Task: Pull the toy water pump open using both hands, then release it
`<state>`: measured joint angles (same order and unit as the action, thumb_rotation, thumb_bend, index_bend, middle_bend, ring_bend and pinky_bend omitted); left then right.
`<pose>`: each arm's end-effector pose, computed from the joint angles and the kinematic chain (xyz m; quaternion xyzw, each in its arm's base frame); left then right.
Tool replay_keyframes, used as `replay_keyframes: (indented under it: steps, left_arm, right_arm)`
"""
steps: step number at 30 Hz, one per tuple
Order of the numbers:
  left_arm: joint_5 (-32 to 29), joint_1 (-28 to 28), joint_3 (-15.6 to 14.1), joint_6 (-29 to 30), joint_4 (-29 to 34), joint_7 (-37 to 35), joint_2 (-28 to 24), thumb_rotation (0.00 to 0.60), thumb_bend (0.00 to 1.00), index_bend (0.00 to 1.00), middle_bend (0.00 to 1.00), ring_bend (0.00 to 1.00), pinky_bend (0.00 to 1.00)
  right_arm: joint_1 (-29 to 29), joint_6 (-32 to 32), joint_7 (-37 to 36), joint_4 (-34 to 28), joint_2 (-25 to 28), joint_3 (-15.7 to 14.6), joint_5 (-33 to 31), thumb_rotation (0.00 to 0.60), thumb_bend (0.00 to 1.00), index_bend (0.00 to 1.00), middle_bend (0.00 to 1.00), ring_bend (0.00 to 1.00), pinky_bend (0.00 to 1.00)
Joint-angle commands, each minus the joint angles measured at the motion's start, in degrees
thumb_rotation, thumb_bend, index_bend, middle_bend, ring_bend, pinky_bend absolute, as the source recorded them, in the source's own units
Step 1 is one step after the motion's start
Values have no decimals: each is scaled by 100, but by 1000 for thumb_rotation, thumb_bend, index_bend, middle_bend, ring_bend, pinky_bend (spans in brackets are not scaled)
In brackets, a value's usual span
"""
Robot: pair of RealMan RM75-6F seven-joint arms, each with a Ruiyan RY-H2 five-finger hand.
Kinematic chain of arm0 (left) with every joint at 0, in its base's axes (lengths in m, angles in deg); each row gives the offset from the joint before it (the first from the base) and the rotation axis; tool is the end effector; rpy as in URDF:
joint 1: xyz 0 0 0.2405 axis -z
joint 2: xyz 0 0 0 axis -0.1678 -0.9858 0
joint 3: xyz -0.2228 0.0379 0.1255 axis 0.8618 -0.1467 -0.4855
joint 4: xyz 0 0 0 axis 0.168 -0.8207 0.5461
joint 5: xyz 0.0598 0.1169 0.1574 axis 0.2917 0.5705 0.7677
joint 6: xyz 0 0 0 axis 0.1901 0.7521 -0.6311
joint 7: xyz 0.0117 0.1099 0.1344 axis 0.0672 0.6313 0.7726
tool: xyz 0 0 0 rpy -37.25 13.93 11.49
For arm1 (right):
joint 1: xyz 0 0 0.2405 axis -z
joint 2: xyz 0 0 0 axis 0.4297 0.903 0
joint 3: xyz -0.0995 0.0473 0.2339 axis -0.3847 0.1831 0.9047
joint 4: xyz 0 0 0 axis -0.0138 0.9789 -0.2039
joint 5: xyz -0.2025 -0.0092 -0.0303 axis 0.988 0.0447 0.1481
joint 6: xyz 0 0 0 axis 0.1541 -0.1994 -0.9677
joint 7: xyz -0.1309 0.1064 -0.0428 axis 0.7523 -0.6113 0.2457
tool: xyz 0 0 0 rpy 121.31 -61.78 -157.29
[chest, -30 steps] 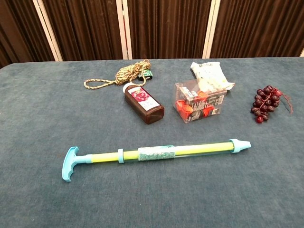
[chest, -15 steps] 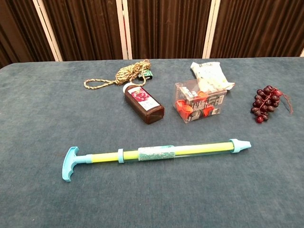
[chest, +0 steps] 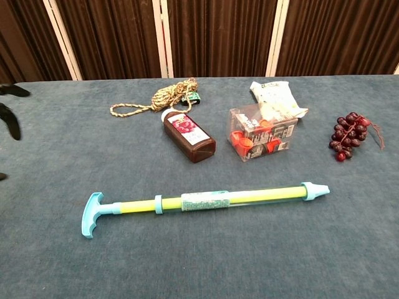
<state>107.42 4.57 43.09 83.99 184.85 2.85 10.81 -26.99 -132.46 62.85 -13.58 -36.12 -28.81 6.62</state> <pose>-0.2074 0.2412 0.0718 -0.7299 -0.3116 -0.3413 0.5036 -0.3019 -0.1804 0.1780 0.6460 -0.3203 0.3896 0.5730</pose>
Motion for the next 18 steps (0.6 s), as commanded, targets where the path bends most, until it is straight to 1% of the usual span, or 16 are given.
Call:
replay_keyframes:
  steps: [1,9,14,18]
  left_arm:
    - [-381,230,115,-261,-27,476,459,600,208,408,39,0,69]
    - [-892,521,203,-420,-347,1257,1262,600,215,438,39,0,69]
    - [-1237,716,293,-455,-631,1584,1756,600,238,450,40,0,69]
    - [-1477,870,301,-513,-846,1759,2070,600,244,452,41,0,69]
  right_arm:
    - [-4,8,-6,-4,1,6,-12,600,117,143,0,0,0]
    - [-20,44,-37,-7,3,19,-54,600,117,144,0,0,0]
    - [-31,73,-48,-10,-2,20,-71,600,118,144,0,0,0]
    - [-43,113,-66,-6,-7,28,-113,600,118,143,0,0,0]
